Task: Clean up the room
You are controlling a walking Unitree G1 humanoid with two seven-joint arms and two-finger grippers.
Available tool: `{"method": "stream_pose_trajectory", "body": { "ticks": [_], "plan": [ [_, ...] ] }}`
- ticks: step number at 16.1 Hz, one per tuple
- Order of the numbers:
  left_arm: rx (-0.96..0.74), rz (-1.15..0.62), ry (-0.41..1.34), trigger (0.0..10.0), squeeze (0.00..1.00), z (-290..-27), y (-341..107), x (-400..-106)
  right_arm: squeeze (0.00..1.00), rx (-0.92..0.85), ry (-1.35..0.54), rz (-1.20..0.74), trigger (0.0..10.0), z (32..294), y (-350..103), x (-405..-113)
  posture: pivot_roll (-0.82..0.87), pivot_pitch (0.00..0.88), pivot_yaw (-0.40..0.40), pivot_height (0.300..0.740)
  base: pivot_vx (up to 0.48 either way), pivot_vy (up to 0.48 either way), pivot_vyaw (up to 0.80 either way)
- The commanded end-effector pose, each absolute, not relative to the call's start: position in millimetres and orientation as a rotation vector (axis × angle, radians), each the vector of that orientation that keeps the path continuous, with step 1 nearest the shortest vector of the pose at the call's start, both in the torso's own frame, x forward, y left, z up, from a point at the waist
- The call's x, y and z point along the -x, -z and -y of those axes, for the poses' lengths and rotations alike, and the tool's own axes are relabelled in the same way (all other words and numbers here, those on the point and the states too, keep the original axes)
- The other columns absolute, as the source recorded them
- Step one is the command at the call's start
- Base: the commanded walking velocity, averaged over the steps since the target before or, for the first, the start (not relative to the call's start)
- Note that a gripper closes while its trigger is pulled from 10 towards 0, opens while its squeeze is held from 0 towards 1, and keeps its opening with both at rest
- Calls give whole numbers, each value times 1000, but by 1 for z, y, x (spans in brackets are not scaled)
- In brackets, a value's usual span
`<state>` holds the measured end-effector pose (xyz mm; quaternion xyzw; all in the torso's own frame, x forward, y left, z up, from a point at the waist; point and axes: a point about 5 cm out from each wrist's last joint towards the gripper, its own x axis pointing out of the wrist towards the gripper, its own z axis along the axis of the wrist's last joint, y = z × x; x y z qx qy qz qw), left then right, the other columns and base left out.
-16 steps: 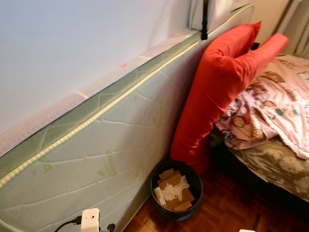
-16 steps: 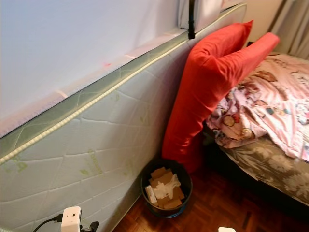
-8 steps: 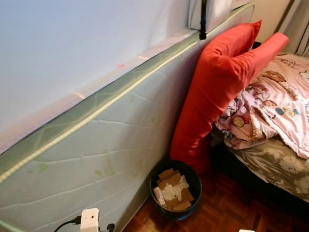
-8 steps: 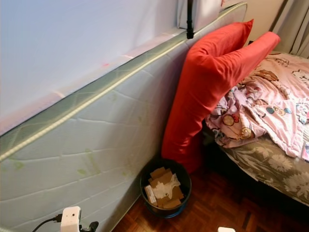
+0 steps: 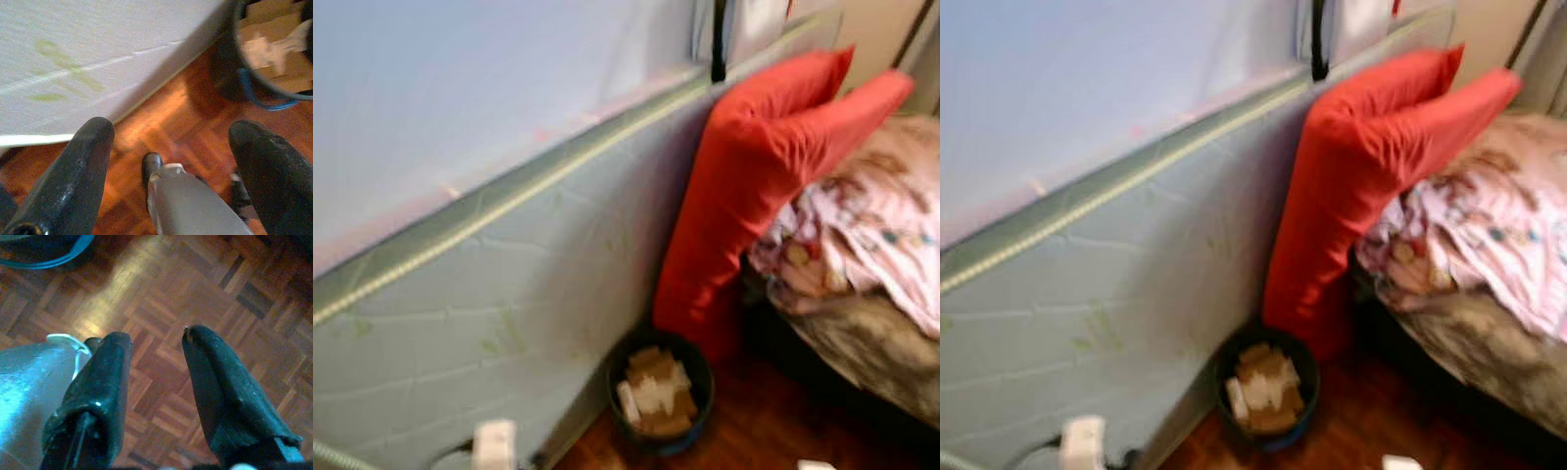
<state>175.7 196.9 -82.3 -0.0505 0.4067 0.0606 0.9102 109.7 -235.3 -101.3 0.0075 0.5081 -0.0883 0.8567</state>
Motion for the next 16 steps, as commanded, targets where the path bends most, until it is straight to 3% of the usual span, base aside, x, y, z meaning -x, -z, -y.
{"method": "stream_pose_trajectory", "body": {
  "ticks": [1, 16],
  "plan": [
    [-45, -1042, -123, 10000, 0, -247, 90, -139, 0, -163, 152, -1080, 10000, 216, 98, -140, 7, 0, -6, 740, 0, -300, 0],
    [-32, -1042, -123, 10000, 0, -239, 92, -140, 0, -184, 151, -1062, 10000, 214, 97, -143, 4, 0, 0, 740, 0, -299, 0]
  ]
}}
